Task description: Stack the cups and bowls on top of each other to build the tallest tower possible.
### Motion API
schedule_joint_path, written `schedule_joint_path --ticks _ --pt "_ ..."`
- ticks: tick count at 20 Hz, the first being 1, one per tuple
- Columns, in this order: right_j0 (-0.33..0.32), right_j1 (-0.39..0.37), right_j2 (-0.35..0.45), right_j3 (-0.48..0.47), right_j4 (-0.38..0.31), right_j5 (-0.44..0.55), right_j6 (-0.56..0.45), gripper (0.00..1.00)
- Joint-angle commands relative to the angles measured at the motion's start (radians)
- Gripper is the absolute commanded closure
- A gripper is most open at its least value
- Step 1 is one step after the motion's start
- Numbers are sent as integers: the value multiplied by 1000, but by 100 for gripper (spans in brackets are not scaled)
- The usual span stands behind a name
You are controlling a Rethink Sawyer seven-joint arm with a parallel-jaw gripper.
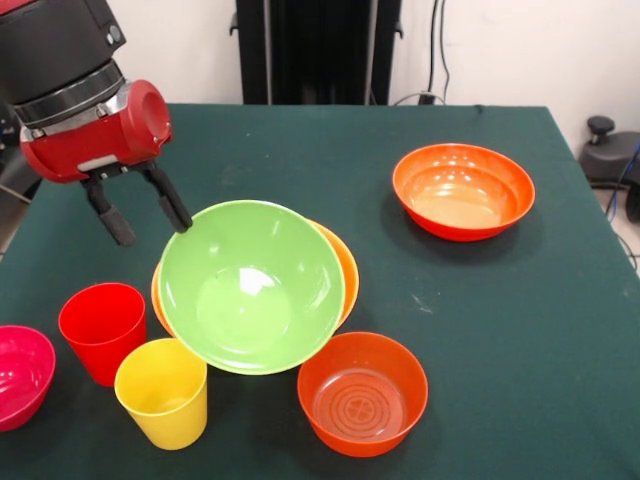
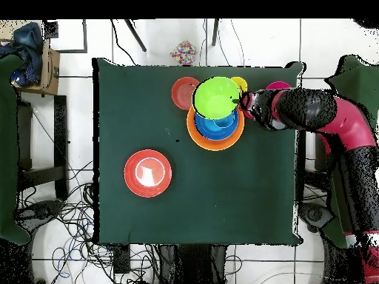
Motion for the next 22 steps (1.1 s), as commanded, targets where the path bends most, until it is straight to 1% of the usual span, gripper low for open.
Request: schedule_joint_path --ticks 1,8,13,16,22 --pt "71 57 -74 -39 -44 53 -184 0" --pt "94 78 -90 -52 -65 21 -174 0" --pt "98 80 -99 -45 -73 6 -172 0" --pt "111 98 -112 -58 -88 -1 -178 0" --pt "115 102 -130 -41 -112 -25 -175 0"
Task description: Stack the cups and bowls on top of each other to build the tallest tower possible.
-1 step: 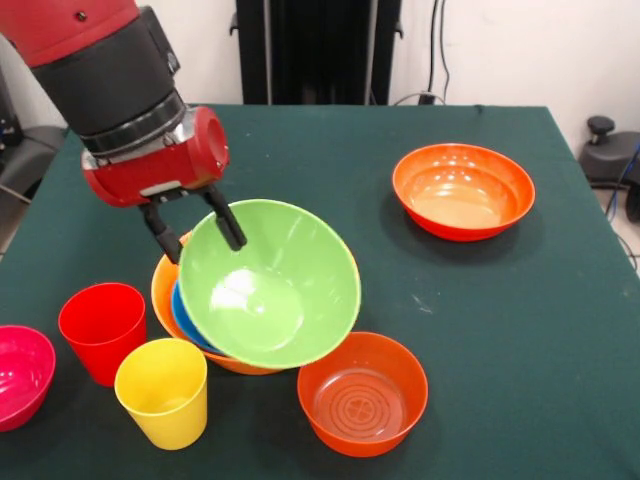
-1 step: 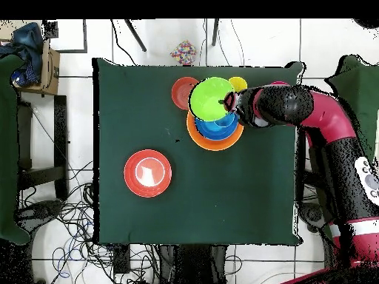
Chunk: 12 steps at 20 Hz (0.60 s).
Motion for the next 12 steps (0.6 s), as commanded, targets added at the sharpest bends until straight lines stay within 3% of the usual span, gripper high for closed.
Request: schedule_joint_path --ticks 1,2,6,12 --pt "48 66 -107 -24 -102 -33 -168 0" --pt "49 63 -111 -18 -106 -42 -160 100" --pt "54 65 -109 -37 -103 12 -199 100" --pt "53 57 -111 -37 -99 16 -203 100"
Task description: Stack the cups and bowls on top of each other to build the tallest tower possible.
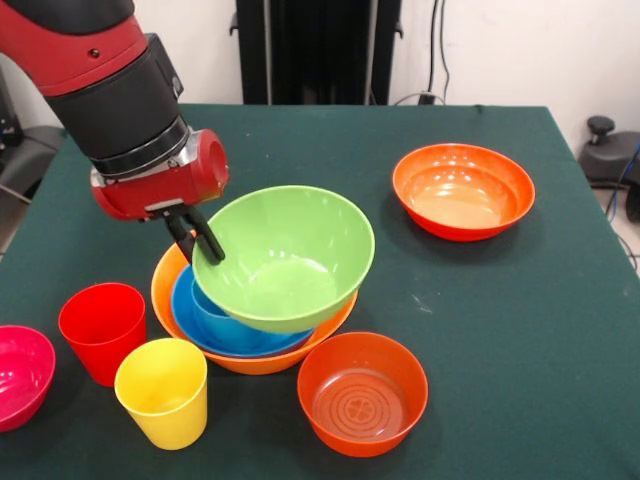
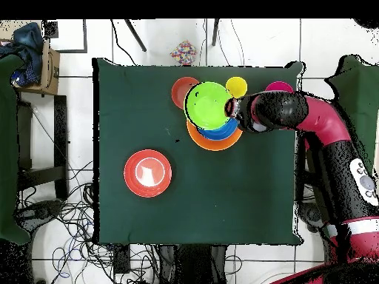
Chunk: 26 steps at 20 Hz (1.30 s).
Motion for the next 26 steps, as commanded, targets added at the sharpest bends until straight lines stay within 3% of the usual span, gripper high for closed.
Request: schedule_joint_path --ticks 1,17,26 --pt "48 40 -77 -38 -75 17 -203 100" --pt "7 -49 -20 19 8 76 -200 100" --pt "12 -59 -14 0 33 92 -196 100"
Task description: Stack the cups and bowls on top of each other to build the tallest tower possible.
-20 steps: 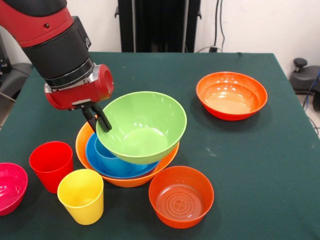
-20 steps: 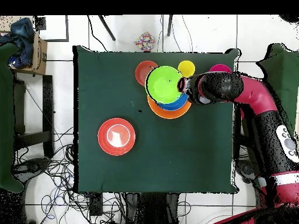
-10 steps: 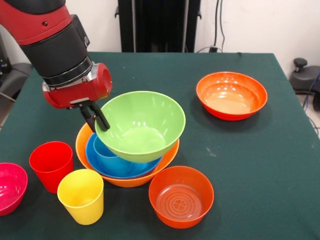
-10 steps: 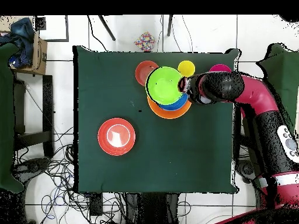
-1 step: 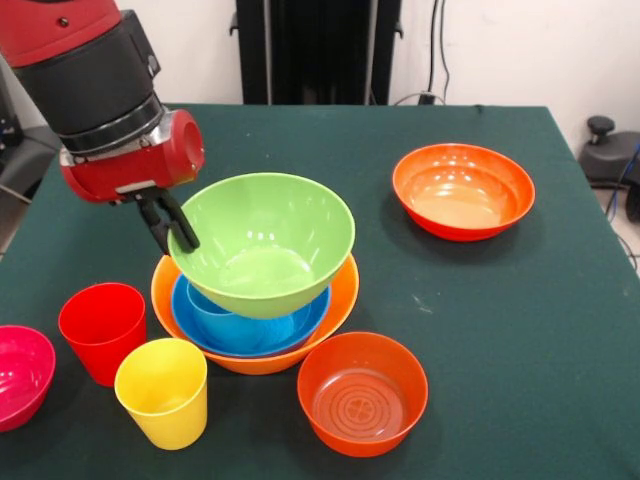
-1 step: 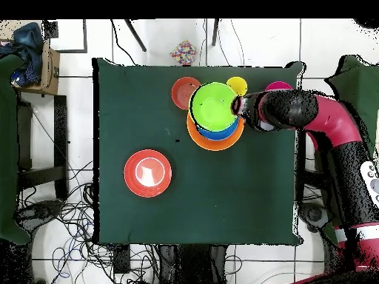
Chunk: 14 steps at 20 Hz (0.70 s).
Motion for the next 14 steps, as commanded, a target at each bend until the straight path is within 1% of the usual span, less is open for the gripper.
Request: schedule_joint_path --ticks 1,7,9,14 --pt "27 -11 -14 -5 16 91 -197 100" --pt "34 -4 -28 -7 11 83 -199 100" --pt "40 3 -36 -8 0 74 -198 100" --pt "40 8 -49 32 -35 30 -201 100"
